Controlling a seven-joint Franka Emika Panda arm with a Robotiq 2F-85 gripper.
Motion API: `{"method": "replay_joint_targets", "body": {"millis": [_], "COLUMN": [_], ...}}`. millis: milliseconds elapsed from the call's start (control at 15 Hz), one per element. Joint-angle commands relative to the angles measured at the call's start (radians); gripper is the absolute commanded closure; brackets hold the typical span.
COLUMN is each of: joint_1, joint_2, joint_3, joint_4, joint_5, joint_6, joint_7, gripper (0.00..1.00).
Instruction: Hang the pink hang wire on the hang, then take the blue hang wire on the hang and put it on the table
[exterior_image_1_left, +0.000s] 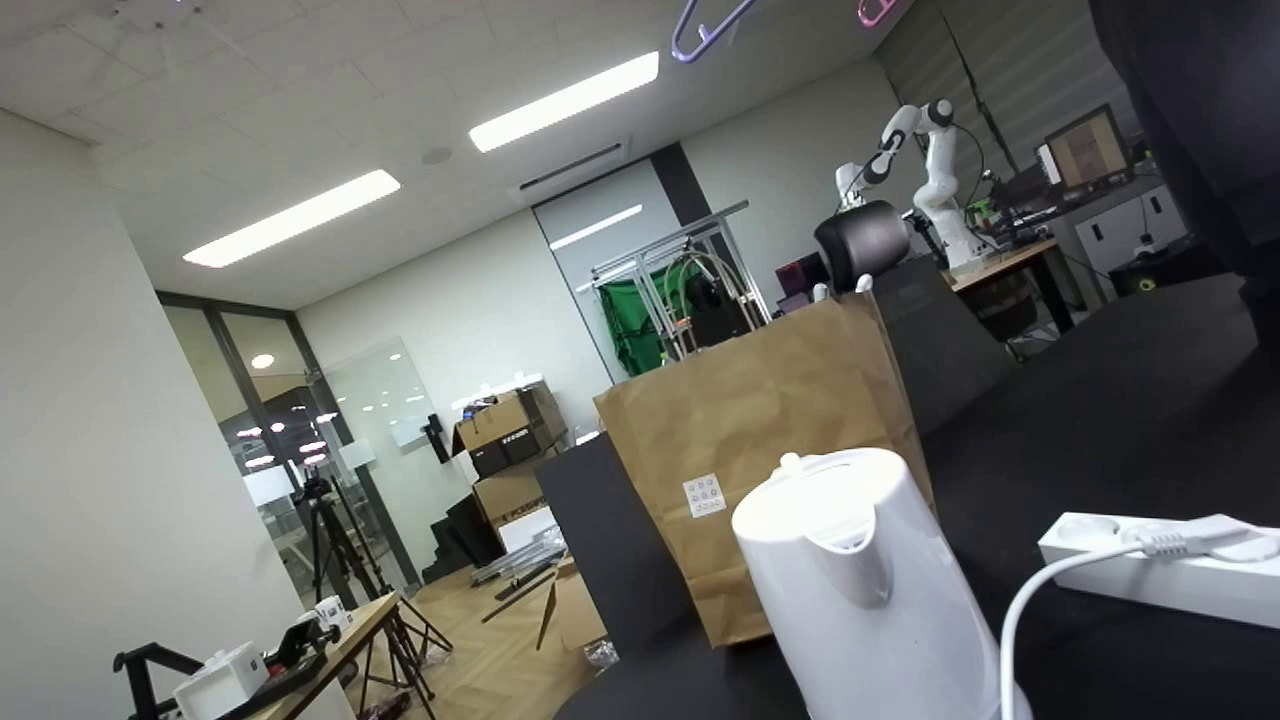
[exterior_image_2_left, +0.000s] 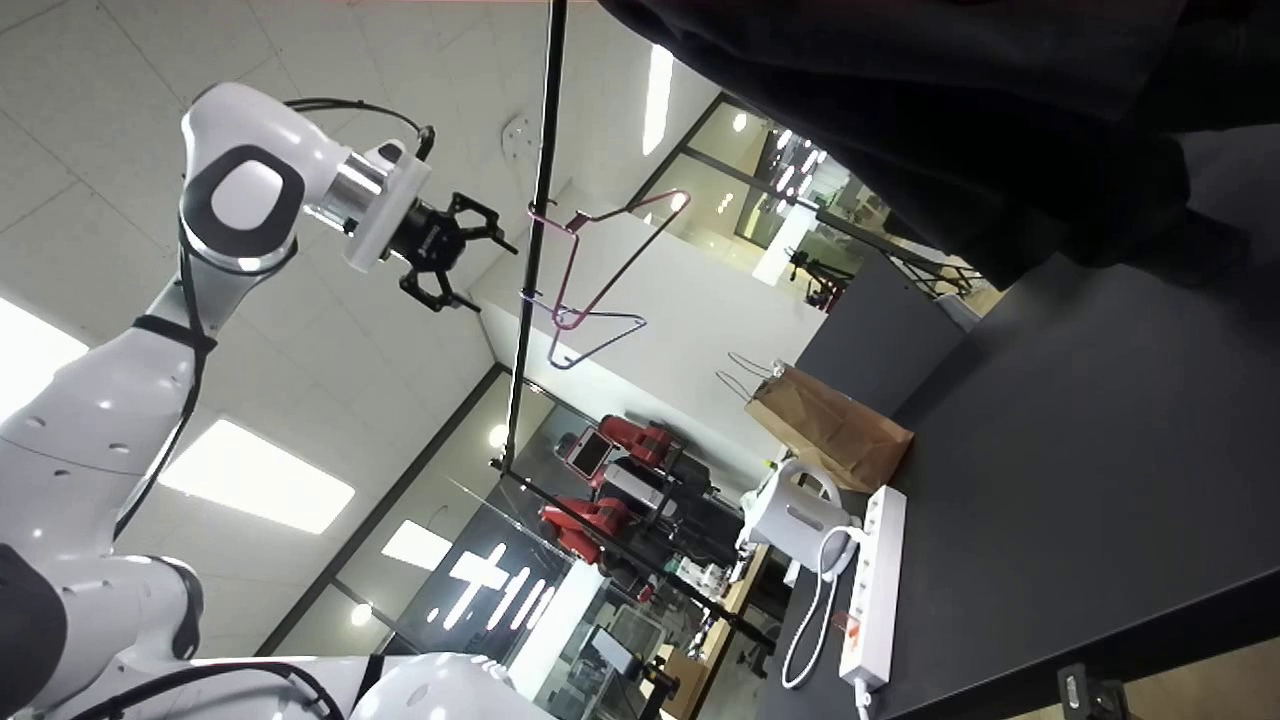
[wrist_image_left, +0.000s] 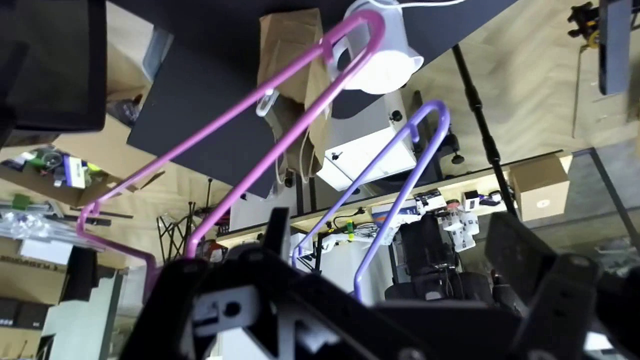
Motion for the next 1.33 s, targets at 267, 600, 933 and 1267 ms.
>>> {"method": "replay_joint_targets", "body": {"millis": [267,600,933,1267], "joint_1": [0.195,0.310,0.391,0.442], "joint_2": [-0.130,-0.104,-0.104,-0.111], "joint_3": [0.171,0.206,0.179,0.135], "joint_4": [-0.275,-0.352,-0.394,-0.417], "joint_5": [-0.014,-0.063,-0.113,-0.155], "joint_6": [0.584,0.775,0.879,0.962], "joint_7": [0.130,0.298,0.377,0.391], "gripper": [0.00,0.00,0.32,0.68]}}
